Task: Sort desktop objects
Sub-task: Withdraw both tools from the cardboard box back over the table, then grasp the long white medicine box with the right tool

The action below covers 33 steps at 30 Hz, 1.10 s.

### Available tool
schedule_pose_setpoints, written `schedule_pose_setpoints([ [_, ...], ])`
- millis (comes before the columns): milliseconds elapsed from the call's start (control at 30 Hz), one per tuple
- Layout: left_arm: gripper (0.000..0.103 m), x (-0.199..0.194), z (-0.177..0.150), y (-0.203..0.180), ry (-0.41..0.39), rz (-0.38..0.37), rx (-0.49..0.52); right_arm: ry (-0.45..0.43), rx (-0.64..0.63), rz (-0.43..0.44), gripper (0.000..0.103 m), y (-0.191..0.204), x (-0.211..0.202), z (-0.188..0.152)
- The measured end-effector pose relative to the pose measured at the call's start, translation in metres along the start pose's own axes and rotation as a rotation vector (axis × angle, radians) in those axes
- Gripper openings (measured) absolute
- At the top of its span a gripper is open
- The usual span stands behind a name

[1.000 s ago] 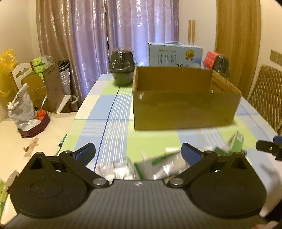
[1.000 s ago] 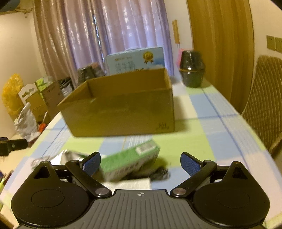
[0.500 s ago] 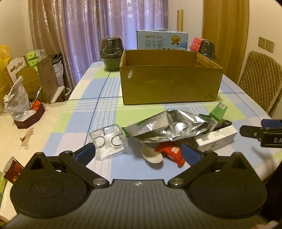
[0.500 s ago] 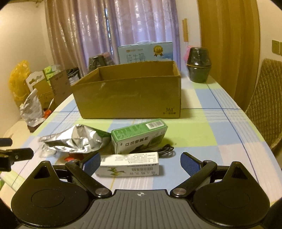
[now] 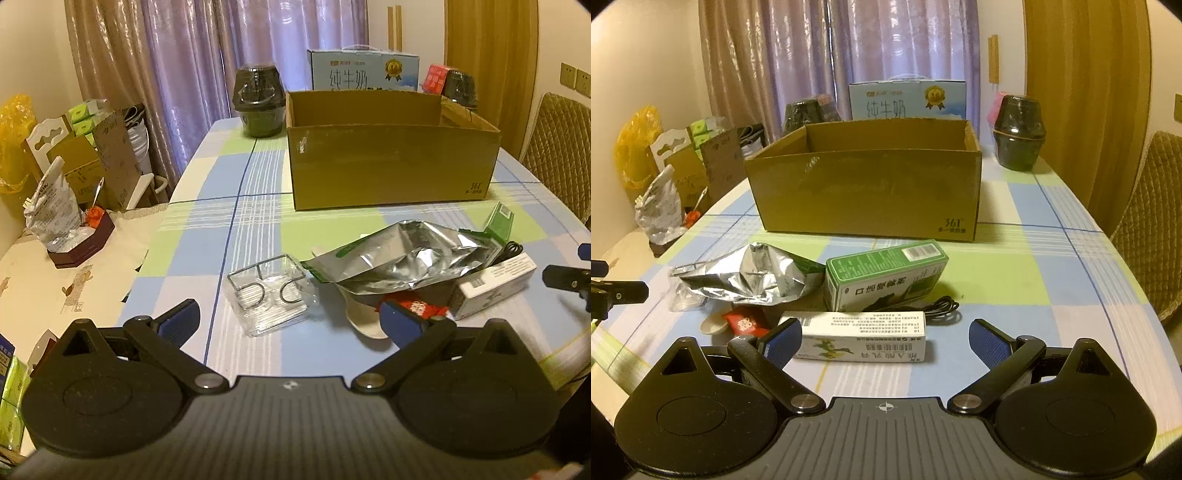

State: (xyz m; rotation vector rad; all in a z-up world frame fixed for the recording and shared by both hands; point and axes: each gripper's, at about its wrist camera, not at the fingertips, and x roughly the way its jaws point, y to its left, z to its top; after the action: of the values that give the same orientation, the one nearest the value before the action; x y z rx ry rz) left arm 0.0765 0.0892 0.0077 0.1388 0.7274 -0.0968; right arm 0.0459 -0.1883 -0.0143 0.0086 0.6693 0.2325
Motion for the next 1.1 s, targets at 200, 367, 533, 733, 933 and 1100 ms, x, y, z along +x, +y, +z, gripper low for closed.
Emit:
schedule_pose_setpoints([
  [200,0.102,0.006,0.002,-0.003,0.005,-0.023,0.003,0.015,-0.024,-0.011,0.095,0.000,0.008,0.007],
  [367,0.102,0.008,-0.002,-0.020,0.013,-0.067,0.040,0.101,-0.105,0.002,0.095,-0.001,0.024,0.005],
  [533,0.102,0.017,-0.008,-0.034,0.040,-0.091,0.072,0.122,-0.232,0.034,0.094,-0.004,0.036,0.005],
  [733,0.102,0.027,-0.010,-0.041,0.065,-0.106,0.078,0.139,-0.451,0.143,0.091,0.004,0.052,0.009],
  [933,0.102,0.039,-0.012,-0.047,0.090,-0.117,0.072,0.201,-0.588,0.200,0.077,0.010,0.082,0.007],
  [1100,0.102,0.046,-0.014,-0.047,0.109,-0.124,0.059,0.247,-0.672,0.224,0.067,0.012,0.097,0.003],
])
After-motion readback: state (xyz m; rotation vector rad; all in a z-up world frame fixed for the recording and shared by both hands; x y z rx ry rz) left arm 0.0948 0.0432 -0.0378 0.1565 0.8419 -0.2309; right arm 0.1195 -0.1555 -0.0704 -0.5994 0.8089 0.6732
